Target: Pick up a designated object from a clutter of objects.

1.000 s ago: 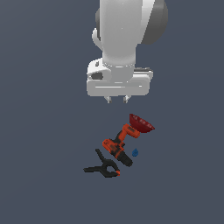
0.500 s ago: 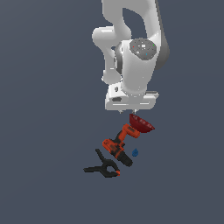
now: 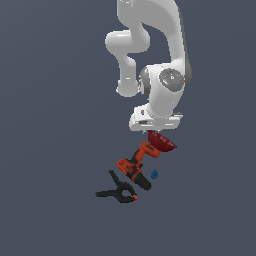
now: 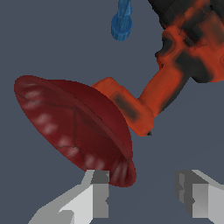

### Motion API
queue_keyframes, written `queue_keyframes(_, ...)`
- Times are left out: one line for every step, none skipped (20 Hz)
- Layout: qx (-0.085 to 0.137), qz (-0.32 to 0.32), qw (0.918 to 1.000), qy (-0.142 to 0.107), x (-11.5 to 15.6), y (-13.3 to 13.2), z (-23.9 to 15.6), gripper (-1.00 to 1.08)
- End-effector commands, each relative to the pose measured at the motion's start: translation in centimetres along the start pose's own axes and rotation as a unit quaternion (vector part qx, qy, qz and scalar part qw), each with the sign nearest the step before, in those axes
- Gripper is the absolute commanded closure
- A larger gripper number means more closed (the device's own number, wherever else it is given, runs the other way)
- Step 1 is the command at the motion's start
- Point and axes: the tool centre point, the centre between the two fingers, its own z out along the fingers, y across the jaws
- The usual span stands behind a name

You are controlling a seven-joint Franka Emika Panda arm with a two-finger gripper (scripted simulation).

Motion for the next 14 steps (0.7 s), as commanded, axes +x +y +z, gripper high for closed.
queue_keyframes(0.0,0.0,1.0,-0.001,-0.1,-0.2,0.4,-0.2)
queue_keyframes(0.0,0.0,1.0,-0.001,-0.1,-0.1,0.2,-0.2)
queue_keyframes(0.0,0.0,1.0,-0.001,-0.1,-0.1,0.2,-0.2)
queue_keyframes(0.0,0.0,1.0,-0.001,-0.1,-0.1,0.3,-0.2)
queue_keyframes(0.0,0.0,1.0,-0.001,-0.1,-0.1,0.5,-0.2)
queue_keyframes(0.0,0.0,1.0,-0.001,-0.1,-0.1,0.7,-0.2)
queue_keyframes(0.0,0.0,1.0,-0.001,-0.1,-0.1,1.0,-0.2)
queue_keyframes(0.0,0.0,1.0,-0.001,-0.1,-0.1,1.3,-0.2)
queue_keyframes(0.0,0.0,1.0,-0.001,-0.1,-0.1,1.8,-0.2)
queue_keyframes(0.0,-0.001,1.0,-0.001,-0.2,-0.2,2.2,-0.2)
queue_keyframes(0.0,-0.001,1.0,-0.001,-0.2,-0.2,2.6,-0.2)
queue_keyframes(0.0,-0.001,1.0,-0.001,-0.2,-0.2,2.8,-0.2)
queue_keyframes(0.0,-0.001,1.0,-0.001,-0.2,-0.2,3.1,-0.2)
queue_keyframes(0.0,-0.001,1.0,-0.001,-0.3,-0.2,3.2,-0.2)
